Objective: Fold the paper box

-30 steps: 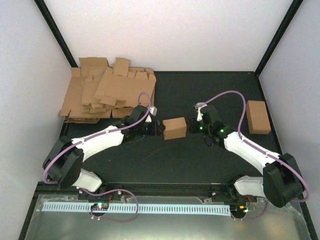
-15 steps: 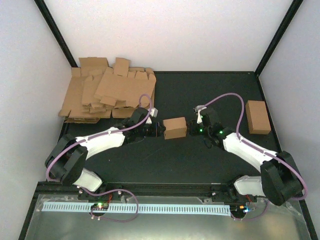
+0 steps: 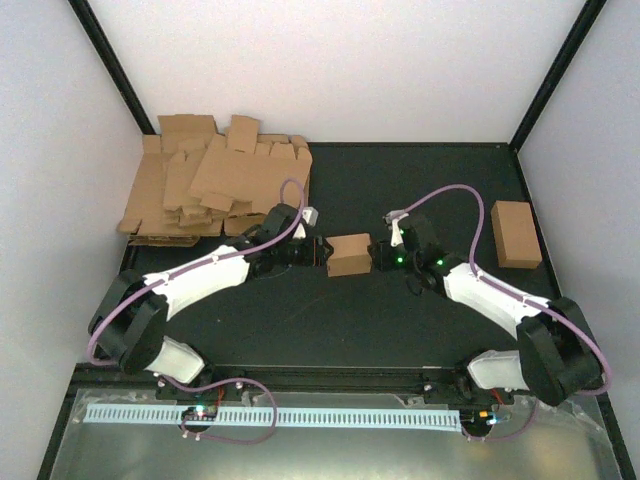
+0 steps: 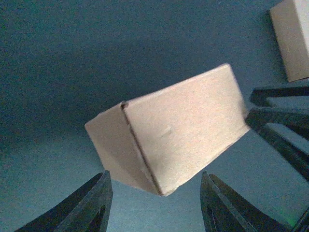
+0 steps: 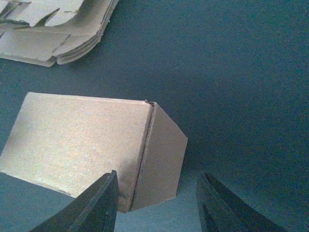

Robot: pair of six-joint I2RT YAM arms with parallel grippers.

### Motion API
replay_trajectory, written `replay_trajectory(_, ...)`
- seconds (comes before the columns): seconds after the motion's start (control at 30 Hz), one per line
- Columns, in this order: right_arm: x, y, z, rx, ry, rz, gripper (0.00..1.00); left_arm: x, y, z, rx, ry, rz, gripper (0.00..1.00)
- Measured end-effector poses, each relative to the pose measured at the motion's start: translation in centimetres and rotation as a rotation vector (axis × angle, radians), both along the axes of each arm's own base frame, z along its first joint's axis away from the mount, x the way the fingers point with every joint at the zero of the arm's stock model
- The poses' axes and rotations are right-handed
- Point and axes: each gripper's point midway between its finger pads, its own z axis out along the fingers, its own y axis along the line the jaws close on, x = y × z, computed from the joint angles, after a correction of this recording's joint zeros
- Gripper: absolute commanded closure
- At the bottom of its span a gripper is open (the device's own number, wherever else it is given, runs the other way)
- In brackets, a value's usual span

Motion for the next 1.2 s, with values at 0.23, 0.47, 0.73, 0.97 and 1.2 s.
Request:
replay_trajectory(0.23, 0.1, 0.2, 0.2, 0.013, -0.014, 0.01, 0.49, -0.4, 0.2, -3.4, 0.022, 0.049, -0.004, 0.5)
replay_trajectory(0.47, -0.4, 0.0, 1.1, -0.023, 0.0, 0.034, 0.46, -0.2, 0.1, -3.3, 0.018, 0.037, -0.005, 0.46)
replay_trajectory(0.73, 0.1, 0.6, 4.0, -0.009, -0.034, 0.061, 0.46, -0.3, 0.6, -2.2, 0.063, 0.031, -0.018, 0.39)
replay_trajectory(0.97, 0.7, 1.0, 2.8, -0.028, 0.007, 0.066, 0.46, 0.7, 0.0, -1.0, 0.065, 0.0, -0.027, 0.4)
replay_trajectory(1.2, 0.0, 0.7, 0.5, -0.055, 0.056, 0.065, 0.46, 0.5, 0.1, -3.1, 0.083, 0.03, -0.031, 0.42)
